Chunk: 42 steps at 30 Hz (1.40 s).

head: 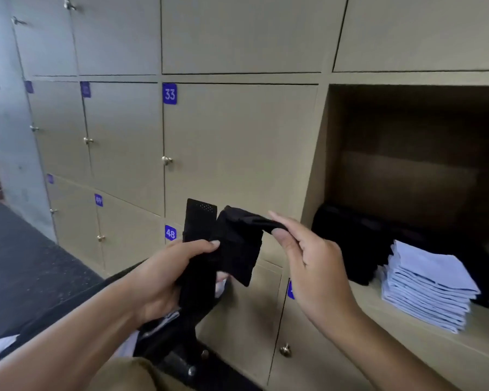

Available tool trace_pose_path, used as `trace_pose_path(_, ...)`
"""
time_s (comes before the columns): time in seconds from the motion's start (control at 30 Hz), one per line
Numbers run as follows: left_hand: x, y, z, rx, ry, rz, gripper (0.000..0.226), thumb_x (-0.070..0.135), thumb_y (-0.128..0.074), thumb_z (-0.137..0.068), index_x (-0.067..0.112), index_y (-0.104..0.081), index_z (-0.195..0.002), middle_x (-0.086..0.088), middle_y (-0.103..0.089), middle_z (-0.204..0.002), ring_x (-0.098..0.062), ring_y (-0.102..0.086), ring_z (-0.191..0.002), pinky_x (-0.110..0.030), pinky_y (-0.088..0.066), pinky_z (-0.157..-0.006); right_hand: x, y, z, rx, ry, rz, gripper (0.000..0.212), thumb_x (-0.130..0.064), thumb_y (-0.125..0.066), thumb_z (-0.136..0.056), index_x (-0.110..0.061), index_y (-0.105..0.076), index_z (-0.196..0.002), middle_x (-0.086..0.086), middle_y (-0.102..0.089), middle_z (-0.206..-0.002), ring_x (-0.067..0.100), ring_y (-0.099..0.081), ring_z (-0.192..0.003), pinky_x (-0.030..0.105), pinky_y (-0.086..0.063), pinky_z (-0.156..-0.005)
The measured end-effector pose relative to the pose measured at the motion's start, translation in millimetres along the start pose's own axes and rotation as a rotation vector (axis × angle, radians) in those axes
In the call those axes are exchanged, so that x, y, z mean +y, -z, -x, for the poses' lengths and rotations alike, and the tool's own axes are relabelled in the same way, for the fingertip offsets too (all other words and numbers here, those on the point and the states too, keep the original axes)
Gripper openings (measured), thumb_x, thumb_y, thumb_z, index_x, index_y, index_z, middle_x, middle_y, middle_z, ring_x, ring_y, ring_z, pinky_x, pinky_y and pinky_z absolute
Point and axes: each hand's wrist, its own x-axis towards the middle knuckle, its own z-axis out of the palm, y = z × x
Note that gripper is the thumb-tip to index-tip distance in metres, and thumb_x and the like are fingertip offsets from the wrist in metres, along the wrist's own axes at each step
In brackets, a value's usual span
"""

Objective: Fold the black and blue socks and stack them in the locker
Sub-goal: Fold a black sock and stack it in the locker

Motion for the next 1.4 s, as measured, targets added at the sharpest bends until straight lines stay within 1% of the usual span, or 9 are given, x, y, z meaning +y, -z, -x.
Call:
trace_pose_path(0.07,-3,-11,-5,-0.035,0.052,0.057,0.04,0.019,-0.063,-0.095,-0.009,-0.065,-0.123,-0.02,-0.072,-0.098,-0.026,-0.071,-0.067,-0.033,-0.062,-0.067,7,3,10,-0.012,0.027,0.08,0.035,-0.018,-0.054,-0.103,-0.022,-0.062,-0.137,-0.04,-0.06,-0.073,-0.019,-0.06,-0.078,0.002,-0.043,-0.079)
trace_pose_path(0.2,4,-23,-11,-0.105,0.088,0.058,0.063,0.041,-0.091,-0.051,0.0,-0.071,-0.095,-0.027,-0.07,-0.118,-0.008,-0.071,-0.055,-0.019,-0.059,-0.067,17,4,13,-0.101,0.153,0.211,0.04,-0.022,-0.053,-0.104,-0.016,-0.056,-0.143,-0.015,-0.053,-0.143,-0.016,-0.031,-0.14,0.004,-0.024,-0.112)
trace_pose_path(0.3,4,-17,-16,-0.154,0.066,0.117,0.027,0.022,-0.071,-0.075,0.001,-0.08,-0.089,-0.02,-0.073,-0.092,-0.022,-0.074,-0.062,-0.035,-0.058,-0.077,13,6,10,-0.149,0.173,0.231,0.05,-0.045,-0.04,-0.107,-0.017,-0.053,-0.146,-0.015,-0.046,-0.151,-0.01,-0.022,-0.147,0.01,-0.02,-0.117)
trace_pose_path(0.47,10,-36,-13,-0.167,0.058,0.134,0.026,0.014,-0.062,-0.081,-0.003,-0.08,-0.085,-0.021,-0.074,-0.092,-0.028,-0.075,-0.065,-0.036,-0.063,-0.062,10,14,3,-0.037,0.108,0.145,0.059,-0.056,-0.033,-0.104,-0.018,-0.064,-0.136,-0.013,-0.058,-0.143,-0.01,-0.033,-0.142,0.017,-0.031,-0.116)
trace_pose_path(0.7,9,-79,-40,-0.159,0.035,-0.016,0.038,0.035,-0.066,-0.087,0.001,-0.074,-0.103,-0.012,-0.072,-0.076,-0.018,-0.069,-0.055,-0.025,-0.055,-0.047,29,40,-8,0.237,-0.055,0.017,0.013,-0.022,-0.069,-0.094,-0.023,-0.081,-0.091,-0.022,-0.073,-0.104,-0.008,-0.06,-0.114,0.021,-0.051,-0.096)
trace_pose_path(1.03,-14,-137,-83,-0.259,-0.048,-0.22,0.035,0.027,-0.071,-0.086,0.009,-0.074,-0.116,-0.021,-0.074,-0.114,-0.039,-0.071,-0.105,-0.046,-0.052,-0.098,62,102,-10,0.363,-0.591,-0.273,0.045,-0.02,-0.084,-0.079,-0.041,-0.066,-0.113,-0.022,-0.067,-0.111,-0.011,-0.062,-0.099,0.011,-0.048,-0.074)
trace_pose_path(1.2,-25,-150,-104,-0.268,-0.041,-0.249,0.036,0.028,-0.072,-0.086,0.009,-0.072,-0.117,-0.016,-0.077,-0.107,-0.034,-0.073,-0.095,-0.046,-0.054,-0.092,85,124,-10,0.327,-0.767,-0.379,0.047,-0.027,-0.089,-0.073,-0.039,-0.069,-0.114,-0.011,-0.07,-0.108,-0.007,-0.064,-0.095,0.014,-0.043,-0.076)
trace_pose_path(1.33,-39,-149,-116,-0.275,0.0,-0.181,0.026,0.02,-0.068,-0.093,0.005,-0.07,-0.115,-0.008,-0.076,-0.086,-0.015,-0.069,-0.06,-0.024,-0.052,-0.052,97,129,-6,0.333,-0.786,-0.41,0.038,-0.021,-0.088,-0.074,-0.028,-0.074,-0.109,-0.002,-0.077,-0.107,0.012,-0.073,-0.101,0.032,-0.051,-0.099)
trace_pose_path(1.4,-46,-147,-120,-0.266,0.029,-0.149,0.021,0.015,-0.065,-0.095,0.003,-0.07,-0.113,-0.006,-0.075,-0.078,-0.012,-0.068,-0.053,-0.019,-0.049,-0.044,95,130,-6,0.355,-0.705,-0.388,0.03,-0.011,-0.081,-0.081,-0.021,-0.073,-0.108,-0.005,-0.079,-0.096,0.008,-0.075,-0.091,0.022,-0.056,-0.086)
